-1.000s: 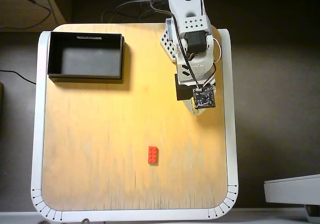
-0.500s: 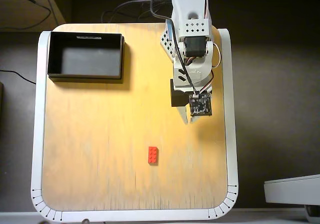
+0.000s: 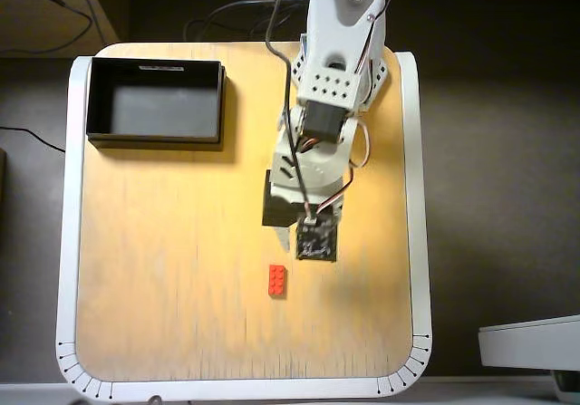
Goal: Grasp a lego block and put it in the bin.
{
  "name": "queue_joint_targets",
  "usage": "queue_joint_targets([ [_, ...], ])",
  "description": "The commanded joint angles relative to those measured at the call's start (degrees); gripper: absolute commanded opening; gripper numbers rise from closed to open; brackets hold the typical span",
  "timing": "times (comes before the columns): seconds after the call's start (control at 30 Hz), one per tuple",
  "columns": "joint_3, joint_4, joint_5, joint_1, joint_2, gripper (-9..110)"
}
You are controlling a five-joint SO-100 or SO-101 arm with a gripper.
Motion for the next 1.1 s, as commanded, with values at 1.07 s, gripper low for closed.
queue_joint_targets([
  [1.07, -20.7, -13.2, -1.2, 4.5, -33.1, 25],
])
